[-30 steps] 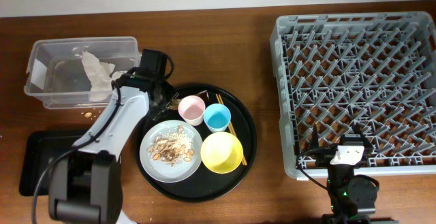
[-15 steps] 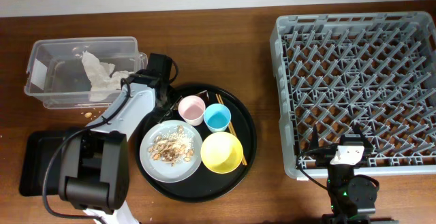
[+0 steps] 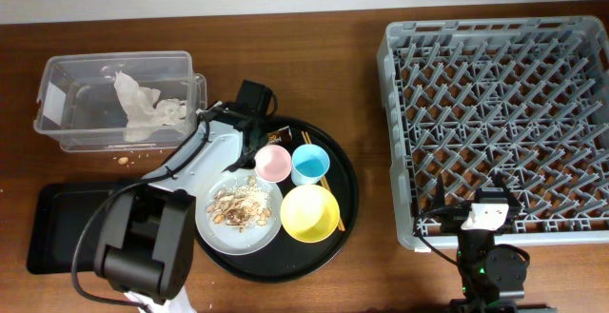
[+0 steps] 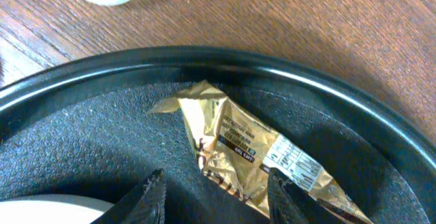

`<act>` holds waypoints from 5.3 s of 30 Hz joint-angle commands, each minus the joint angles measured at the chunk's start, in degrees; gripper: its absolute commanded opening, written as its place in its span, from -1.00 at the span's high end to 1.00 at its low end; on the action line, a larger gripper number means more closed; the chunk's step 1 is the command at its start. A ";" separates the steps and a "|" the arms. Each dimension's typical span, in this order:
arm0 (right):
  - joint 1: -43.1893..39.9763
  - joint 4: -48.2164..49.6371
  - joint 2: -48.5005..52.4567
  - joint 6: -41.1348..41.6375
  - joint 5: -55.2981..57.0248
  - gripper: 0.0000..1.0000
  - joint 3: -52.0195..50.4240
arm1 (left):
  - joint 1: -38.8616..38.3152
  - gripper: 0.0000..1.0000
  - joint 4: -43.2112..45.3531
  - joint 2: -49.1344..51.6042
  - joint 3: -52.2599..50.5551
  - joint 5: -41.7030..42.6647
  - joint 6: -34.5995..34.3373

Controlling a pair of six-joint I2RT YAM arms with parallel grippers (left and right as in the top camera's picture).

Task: Sort waste into correct bins and load items into the dishwasher rack
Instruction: 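Grasp the gold snack wrapper with the left gripper and lift, then drop the gold wrapper into the clear bin and park left arm, then reach the right gripper to the yellow bowl and grasp its rim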

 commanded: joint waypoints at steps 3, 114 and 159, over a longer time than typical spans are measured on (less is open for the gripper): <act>0.31 -0.22 -0.37 -0.37 0.90 -0.97 -0.42 | 1.18 0.05 1.57 3.08 -0.17 -1.46 -0.28; 0.72 -42.84 34.86 22.88 -43.67 -0.97 62.27 | 42.97 -0.98 -36.59 -12.94 35.08 -4.96 8.98; 64.81 -52.63 110.99 37.70 5.64 -0.01 78.62 | 42.97 -0.98 -36.59 -12.94 35.08 -4.96 8.98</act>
